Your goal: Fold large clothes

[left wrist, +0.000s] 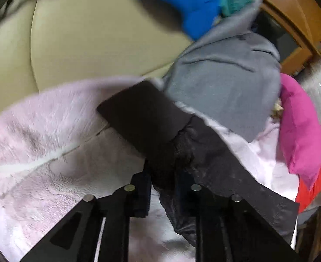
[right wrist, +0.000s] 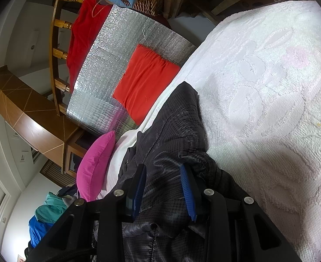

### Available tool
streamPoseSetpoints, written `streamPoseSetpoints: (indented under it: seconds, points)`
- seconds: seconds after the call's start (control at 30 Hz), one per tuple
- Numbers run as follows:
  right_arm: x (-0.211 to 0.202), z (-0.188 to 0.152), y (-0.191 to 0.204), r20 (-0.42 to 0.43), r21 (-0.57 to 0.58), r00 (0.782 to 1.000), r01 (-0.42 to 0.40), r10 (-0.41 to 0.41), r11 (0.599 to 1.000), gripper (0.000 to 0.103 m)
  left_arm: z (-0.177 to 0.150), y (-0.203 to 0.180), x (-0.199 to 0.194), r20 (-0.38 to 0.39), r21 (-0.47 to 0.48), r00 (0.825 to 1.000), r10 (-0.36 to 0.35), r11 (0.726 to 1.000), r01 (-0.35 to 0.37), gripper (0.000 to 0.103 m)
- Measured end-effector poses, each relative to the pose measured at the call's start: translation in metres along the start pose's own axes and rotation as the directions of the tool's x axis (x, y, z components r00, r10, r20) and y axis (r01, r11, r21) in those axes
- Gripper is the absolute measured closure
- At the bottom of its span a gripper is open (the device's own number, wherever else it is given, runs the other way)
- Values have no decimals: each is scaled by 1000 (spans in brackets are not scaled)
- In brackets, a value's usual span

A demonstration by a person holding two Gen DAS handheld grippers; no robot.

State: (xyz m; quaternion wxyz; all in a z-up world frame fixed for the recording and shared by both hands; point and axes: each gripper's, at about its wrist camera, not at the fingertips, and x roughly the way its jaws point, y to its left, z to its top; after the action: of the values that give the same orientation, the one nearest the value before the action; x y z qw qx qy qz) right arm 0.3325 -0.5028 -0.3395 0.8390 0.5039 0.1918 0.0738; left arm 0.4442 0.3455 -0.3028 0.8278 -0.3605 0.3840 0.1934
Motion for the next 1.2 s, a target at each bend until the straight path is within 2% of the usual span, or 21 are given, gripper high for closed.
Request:
streamPoseSetpoints:
  seconds: [0.13,0.27,0.43,0.63,0.7,0.73,0.9,1.0,1.07,1.2]
  points:
    - [-1,1,-2,2,5,1000,-8,8,1000,67,-1,-45,-41,64,123,997,-50,991,42,87]
    - [-2,-1,-4,7,10,1000,-20,20,1000,66,-12,-100,-87,100,268,985,-137,958,106,87]
    - [-3,0,-6,11,18,999,-35,35,999,65,-47,-182,-136,71,447,961,-266,870,207,88]
    - [-3,0,-9,21,32,998,-63,62,998,64,-125,-270,-167,-44,615,934,-355,727,306,88]
    - [-3,0,-9,23,34,997,-70,70,997,62,-149,-290,-172,-85,639,922,-378,689,342,88]
    - [-3,0,-9,24,34,997,-76,75,997,61,-167,-306,-175,-118,652,912,-393,662,370,88]
    - [-3,-1,-10,29,33,995,-92,91,995,59,-240,-360,-177,-238,689,881,-408,568,449,89]
    - [-3,-2,-11,31,33,995,-97,96,995,59,-280,-391,-177,-299,702,864,-405,519,487,89]
    - [-4,-2,-11,32,33,994,-102,101,994,58,-303,-403,-178,-332,705,855,-398,497,505,89]
    - [-4,-3,-12,35,34,993,-111,110,993,57,-343,-422,-172,-385,697,842,-379,478,534,89]
